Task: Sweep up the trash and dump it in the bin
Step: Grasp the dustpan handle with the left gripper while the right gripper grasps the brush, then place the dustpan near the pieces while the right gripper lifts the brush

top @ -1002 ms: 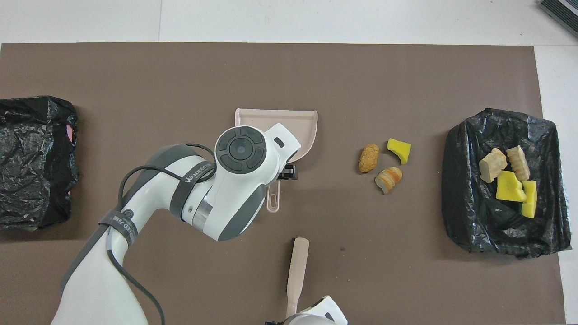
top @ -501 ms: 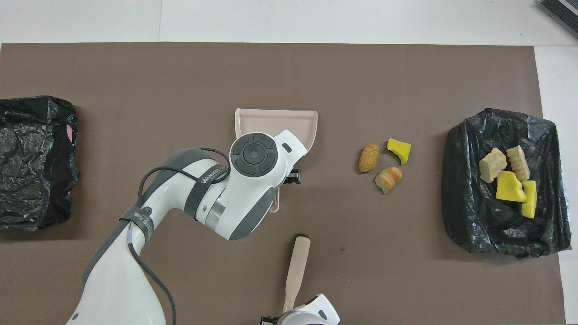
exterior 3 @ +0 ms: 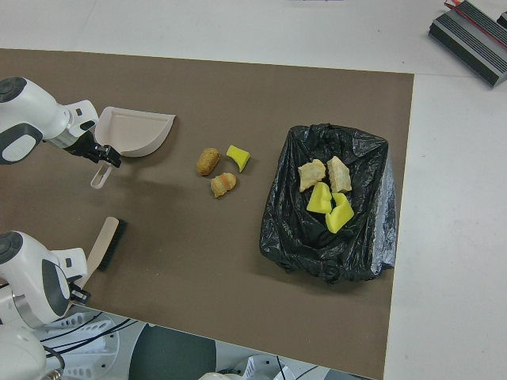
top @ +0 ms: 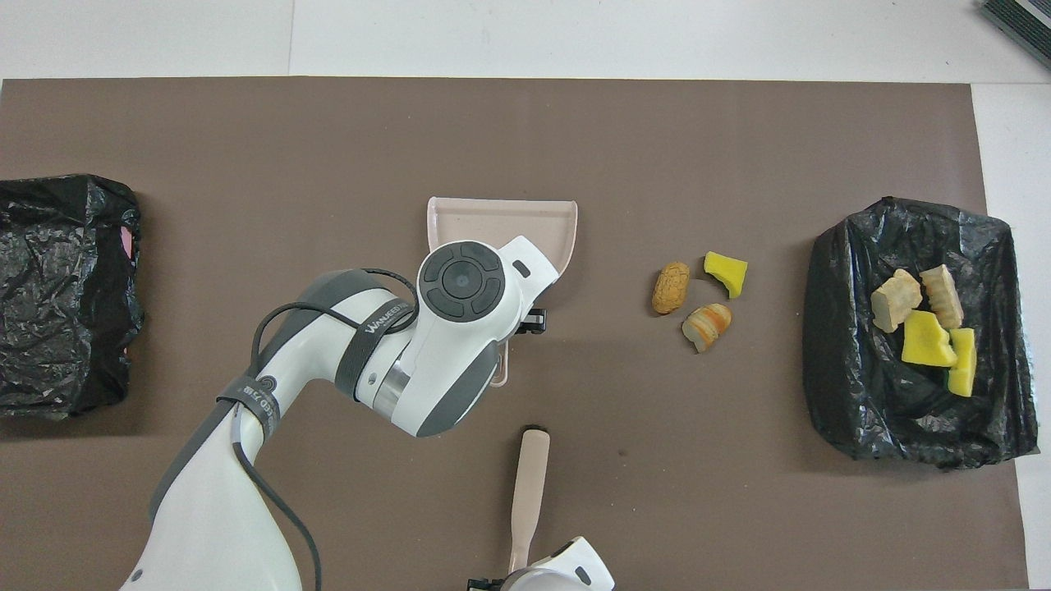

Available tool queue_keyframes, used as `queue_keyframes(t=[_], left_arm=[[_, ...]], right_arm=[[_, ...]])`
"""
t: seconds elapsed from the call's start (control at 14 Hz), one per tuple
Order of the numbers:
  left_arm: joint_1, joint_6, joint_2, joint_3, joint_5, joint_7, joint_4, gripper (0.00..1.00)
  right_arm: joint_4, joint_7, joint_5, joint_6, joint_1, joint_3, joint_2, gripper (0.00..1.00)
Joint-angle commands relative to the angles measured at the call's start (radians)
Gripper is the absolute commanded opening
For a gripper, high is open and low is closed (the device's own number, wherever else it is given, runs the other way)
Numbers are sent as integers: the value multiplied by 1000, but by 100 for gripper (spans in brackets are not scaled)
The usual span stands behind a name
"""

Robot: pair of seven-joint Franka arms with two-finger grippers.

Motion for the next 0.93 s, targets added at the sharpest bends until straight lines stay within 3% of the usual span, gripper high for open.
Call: queue_keyframes(t=[0.0,0.07,0.43,0.86], left_arm=[[-18,-1,-9,16,12,-13,-14,57],[-18,-1,-9,17,14,-8,-14,45],[-15,-4,-9,17,76,10,-11,1],[-1,-71,-38,23,81,96,0,0]], right_arm=[[3,-6,18,12,-3,6,0,58],[3,-6,18,12,-3,6,-2,58],[17,-1,18,4,-6,5,-16,58],[15,-3,17,-29,-11,3,-42,55]])
